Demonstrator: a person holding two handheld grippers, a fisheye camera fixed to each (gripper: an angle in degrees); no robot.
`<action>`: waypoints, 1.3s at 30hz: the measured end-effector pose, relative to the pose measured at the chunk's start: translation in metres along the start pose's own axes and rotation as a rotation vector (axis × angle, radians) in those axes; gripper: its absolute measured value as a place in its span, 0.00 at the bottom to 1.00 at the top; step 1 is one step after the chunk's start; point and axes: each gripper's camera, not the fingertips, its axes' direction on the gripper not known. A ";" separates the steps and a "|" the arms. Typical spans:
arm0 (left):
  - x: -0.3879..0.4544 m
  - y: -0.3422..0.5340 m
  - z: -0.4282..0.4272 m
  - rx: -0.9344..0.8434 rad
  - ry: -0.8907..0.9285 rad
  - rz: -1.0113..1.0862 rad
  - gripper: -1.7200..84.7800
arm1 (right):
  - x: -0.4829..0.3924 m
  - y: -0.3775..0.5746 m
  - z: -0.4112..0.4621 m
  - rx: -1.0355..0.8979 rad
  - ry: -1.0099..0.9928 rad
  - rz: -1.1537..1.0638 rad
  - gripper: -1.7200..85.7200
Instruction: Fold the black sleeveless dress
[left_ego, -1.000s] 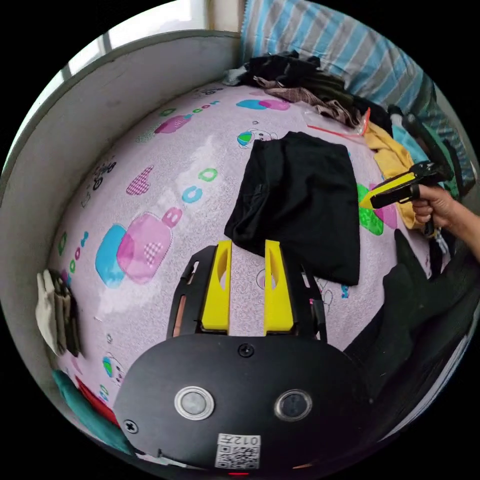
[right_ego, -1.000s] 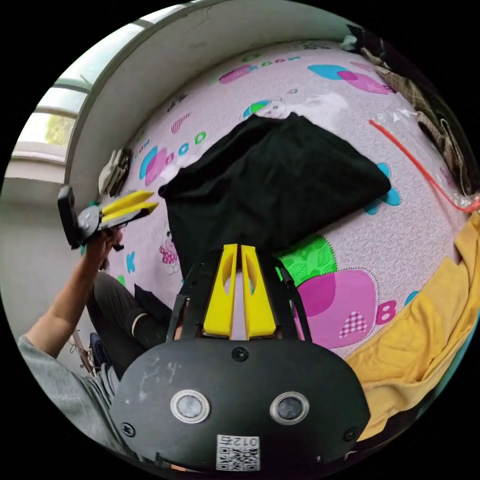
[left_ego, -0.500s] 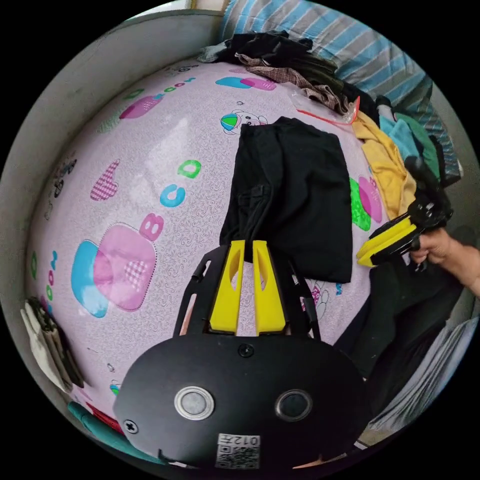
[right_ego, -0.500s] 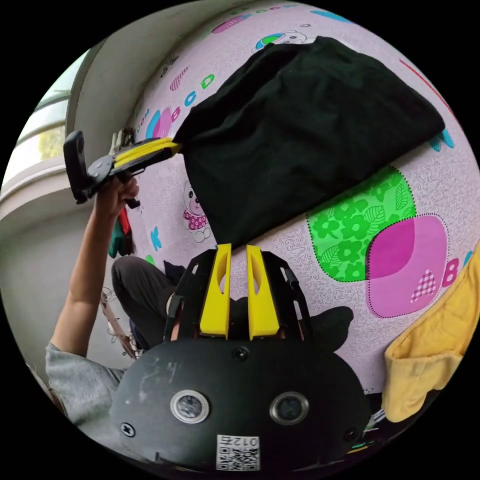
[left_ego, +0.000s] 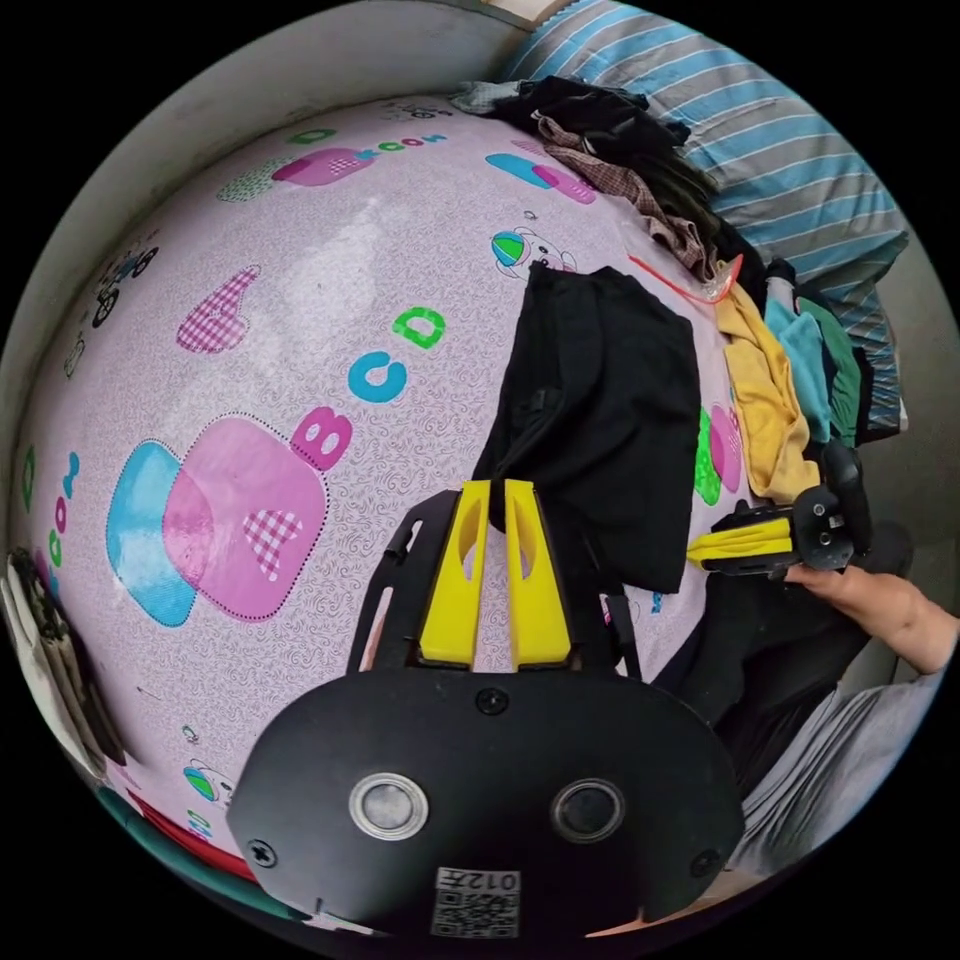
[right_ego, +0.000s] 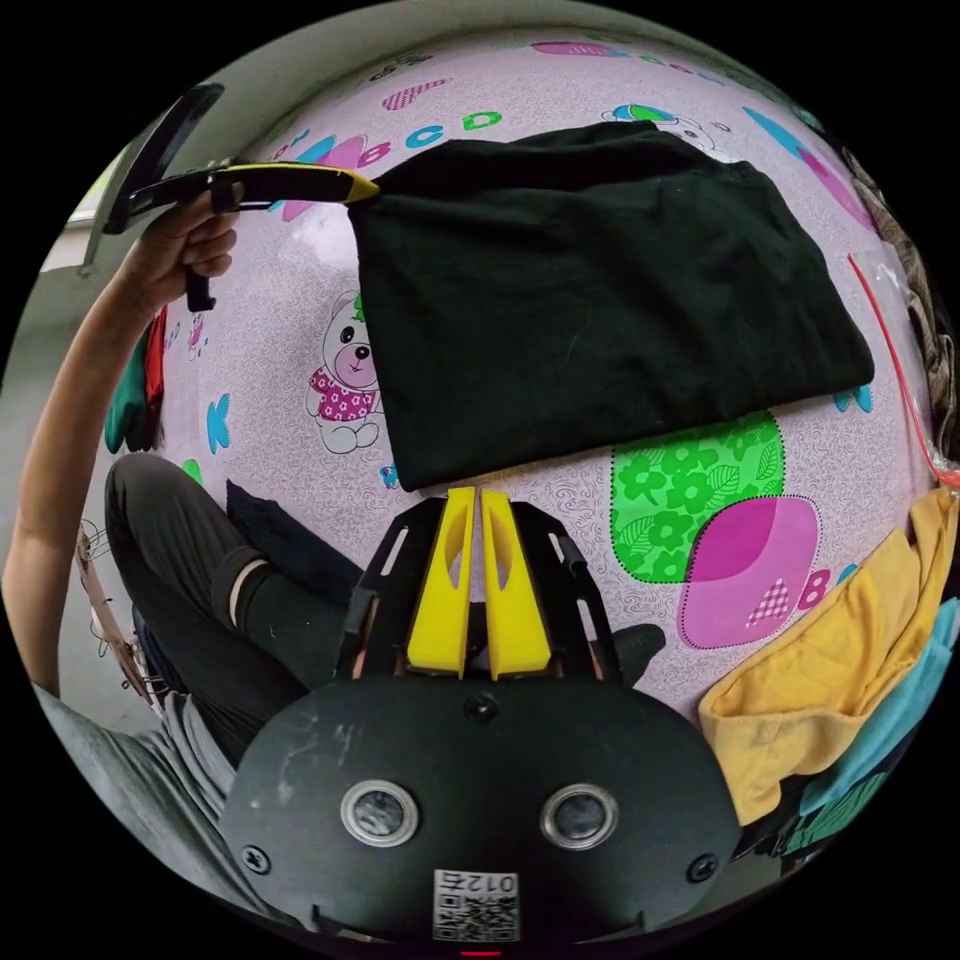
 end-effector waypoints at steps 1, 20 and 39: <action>-0.002 0.001 0.001 0.000 0.001 -0.007 0.03 | -0.005 -0.003 0.000 -0.004 0.002 -0.005 0.01; 0.047 0.086 0.022 0.286 0.092 -0.110 0.03 | -0.129 -0.177 -0.090 0.188 0.080 -0.298 0.01; 0.066 0.077 0.085 0.063 0.073 0.051 0.03 | -0.237 -0.261 -0.034 -0.083 0.216 -0.456 0.01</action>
